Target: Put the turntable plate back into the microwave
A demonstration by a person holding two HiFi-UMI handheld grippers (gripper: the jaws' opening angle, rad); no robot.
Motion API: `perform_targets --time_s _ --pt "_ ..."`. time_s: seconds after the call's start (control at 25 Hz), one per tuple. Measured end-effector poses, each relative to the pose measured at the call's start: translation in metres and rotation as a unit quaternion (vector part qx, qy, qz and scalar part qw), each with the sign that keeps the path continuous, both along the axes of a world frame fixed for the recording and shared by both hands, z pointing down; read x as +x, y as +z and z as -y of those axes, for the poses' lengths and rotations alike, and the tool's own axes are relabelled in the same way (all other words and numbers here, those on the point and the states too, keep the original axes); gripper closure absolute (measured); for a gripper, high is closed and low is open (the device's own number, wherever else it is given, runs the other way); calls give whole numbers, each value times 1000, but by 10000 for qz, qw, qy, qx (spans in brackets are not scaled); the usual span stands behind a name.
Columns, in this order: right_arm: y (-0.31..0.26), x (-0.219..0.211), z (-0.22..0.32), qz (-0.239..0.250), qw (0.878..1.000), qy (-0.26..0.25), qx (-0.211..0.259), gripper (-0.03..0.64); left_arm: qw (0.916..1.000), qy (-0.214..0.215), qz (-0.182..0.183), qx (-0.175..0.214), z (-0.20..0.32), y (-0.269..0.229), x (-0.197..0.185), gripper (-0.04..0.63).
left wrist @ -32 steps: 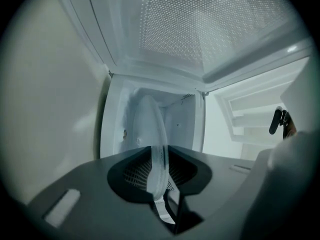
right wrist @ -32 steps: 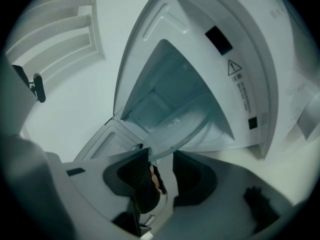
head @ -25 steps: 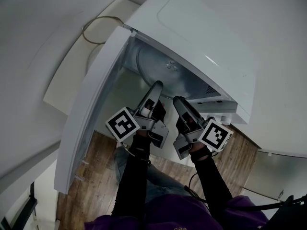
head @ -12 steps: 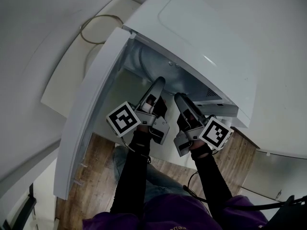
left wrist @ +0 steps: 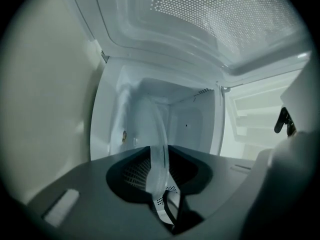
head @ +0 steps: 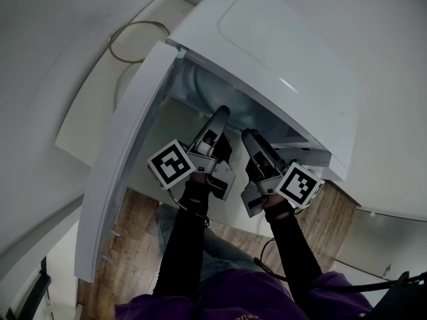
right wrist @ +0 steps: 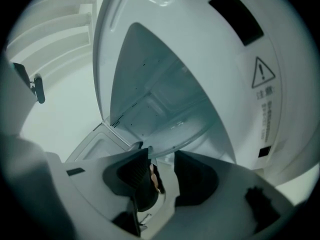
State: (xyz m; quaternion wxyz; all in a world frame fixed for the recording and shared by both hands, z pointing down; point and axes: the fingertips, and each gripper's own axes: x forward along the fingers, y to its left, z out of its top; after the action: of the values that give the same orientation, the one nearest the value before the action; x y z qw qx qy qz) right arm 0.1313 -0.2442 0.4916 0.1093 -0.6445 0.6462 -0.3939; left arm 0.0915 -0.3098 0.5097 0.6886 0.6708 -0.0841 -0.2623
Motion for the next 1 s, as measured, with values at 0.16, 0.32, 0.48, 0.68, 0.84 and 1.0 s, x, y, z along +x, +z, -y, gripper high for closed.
perform_targets --time_s 0.16,0.32,0.48,0.68,0.84,1.0 --pt "2 2 2 -28 10000 0 -27 459 10000 9 18 -46 2 2 3 491" --pt "2 3 4 -87 9999 -30 -41 457 10000 22 72 -30 5 3 5 489" --pt "9 7 0 -37 9998 107 -144 457 10000 31 78 -41 6 2 8 490" --pt "13 7 0 -265 9995 56 -180 459 9997 18 159 -172 6 8 8 495" --pt "12 9 1 -142 9995 282 37 459 9993 62 294 -203 7 11 9 499" --pt "4 15 10 -63 9984 418 368 469 9987 101 440 -222 10 14 13 502"
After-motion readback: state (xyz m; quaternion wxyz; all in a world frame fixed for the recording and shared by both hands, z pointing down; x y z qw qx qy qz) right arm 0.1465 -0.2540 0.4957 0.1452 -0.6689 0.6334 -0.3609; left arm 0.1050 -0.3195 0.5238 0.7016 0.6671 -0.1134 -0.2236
